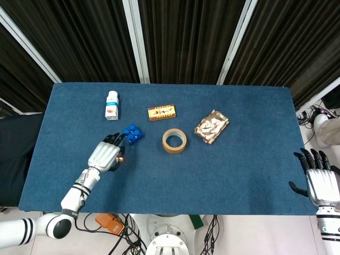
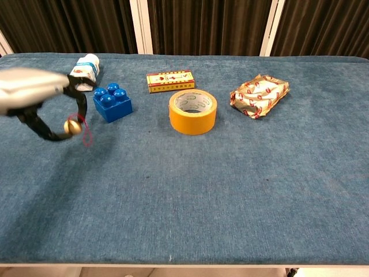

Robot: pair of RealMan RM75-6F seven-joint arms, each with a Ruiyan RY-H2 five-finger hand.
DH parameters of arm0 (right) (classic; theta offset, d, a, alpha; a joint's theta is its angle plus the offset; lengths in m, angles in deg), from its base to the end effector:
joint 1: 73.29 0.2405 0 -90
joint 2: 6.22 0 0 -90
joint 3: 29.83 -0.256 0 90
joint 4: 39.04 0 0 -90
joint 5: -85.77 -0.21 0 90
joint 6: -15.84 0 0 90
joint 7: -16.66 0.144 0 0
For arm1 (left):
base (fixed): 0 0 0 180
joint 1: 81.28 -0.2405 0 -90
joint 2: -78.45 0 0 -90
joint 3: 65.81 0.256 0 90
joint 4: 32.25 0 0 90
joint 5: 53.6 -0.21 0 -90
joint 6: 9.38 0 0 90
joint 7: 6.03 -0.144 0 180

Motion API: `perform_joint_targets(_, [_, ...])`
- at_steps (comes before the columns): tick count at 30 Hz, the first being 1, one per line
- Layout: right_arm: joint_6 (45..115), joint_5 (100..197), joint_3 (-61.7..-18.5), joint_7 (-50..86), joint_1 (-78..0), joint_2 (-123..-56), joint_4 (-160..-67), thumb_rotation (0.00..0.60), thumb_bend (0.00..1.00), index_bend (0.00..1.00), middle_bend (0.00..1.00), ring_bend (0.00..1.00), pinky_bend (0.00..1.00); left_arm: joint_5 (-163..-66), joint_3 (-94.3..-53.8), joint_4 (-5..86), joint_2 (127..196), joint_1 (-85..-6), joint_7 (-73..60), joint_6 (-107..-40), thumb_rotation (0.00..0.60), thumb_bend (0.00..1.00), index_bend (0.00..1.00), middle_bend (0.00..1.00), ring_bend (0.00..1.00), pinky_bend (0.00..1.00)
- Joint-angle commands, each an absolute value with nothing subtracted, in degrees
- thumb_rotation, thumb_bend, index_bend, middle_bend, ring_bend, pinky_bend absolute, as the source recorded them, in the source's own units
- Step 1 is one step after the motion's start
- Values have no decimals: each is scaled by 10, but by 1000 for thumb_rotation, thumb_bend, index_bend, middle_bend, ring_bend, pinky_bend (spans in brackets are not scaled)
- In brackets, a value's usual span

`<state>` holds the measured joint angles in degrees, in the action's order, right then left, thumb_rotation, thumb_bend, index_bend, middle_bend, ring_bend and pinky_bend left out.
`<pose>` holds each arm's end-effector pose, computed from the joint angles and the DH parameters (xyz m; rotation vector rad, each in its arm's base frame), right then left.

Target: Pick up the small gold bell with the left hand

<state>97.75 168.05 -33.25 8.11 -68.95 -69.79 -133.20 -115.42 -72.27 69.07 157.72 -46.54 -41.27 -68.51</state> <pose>-0.3176 -0.1794 0.1565 1.3981 -0.8758 0.7477 -0.1698 0.2892 0.0175 -1.9094 -0.8698 -0.7426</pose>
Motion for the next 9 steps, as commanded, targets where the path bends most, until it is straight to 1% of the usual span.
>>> perform_joint_targets(1, [977,1681,-331,80,-690,-697,-1333,600,301,224,157,110,8,-1114,-740,822,1505,-453,-513,-742,600,391,547,36,0,150])
perform_joint_targets(4, [980,1682,-332,82,-691,-697,-1334,600,300,224,157,110,7,-1095,-745,878,1480,-442,-568,-769,600,389,546,36,0,155])
perform_joint_targets(9, [978,1680,-333,87,-690,-695,-1333,600,301,224,157,110,7,-1068,-748,953,1458,-425,-642,-813,600,388,547,36,0,155])
